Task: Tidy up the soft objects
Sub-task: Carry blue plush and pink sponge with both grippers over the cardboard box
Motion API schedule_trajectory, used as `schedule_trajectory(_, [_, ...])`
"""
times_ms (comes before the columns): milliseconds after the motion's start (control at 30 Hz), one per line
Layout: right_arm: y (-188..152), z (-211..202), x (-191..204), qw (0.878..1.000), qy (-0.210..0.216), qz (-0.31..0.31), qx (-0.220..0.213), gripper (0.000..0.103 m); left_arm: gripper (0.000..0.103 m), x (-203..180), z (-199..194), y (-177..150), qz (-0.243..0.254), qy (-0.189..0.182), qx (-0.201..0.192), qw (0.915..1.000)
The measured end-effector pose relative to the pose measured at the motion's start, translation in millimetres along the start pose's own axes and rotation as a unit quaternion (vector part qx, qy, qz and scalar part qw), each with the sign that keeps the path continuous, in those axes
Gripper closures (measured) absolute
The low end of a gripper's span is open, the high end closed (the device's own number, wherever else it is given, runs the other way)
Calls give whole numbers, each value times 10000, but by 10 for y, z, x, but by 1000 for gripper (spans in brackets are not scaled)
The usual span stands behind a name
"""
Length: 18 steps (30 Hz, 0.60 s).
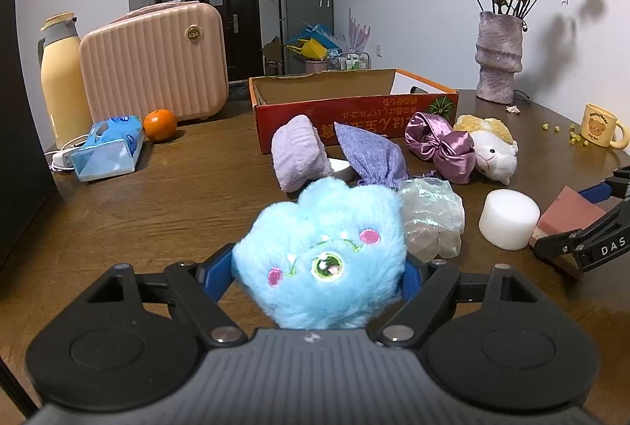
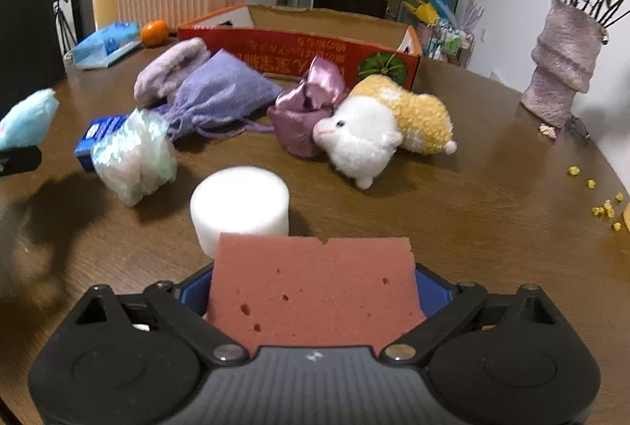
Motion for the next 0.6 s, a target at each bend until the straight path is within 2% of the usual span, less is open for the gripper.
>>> schedule_trajectory(200, [218,-97,-93,9991,-98,76,-396,4,22,8,34,102,37,22,-97,9999])
schedule_trajectory(600, [730,-125,-171,9941,-143,200,-1057,4,22,2,222,534,121,79,-480,9987])
Point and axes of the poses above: each gripper's, at about its wrist camera, not at the fingertips, and z roughly the way its jaws point, x to its left, y to its top, the point moved 5 cm from there along z, roughly the way its jaws point, and after that the axes turned 8 degrees about -x, right-handed, at the moved point
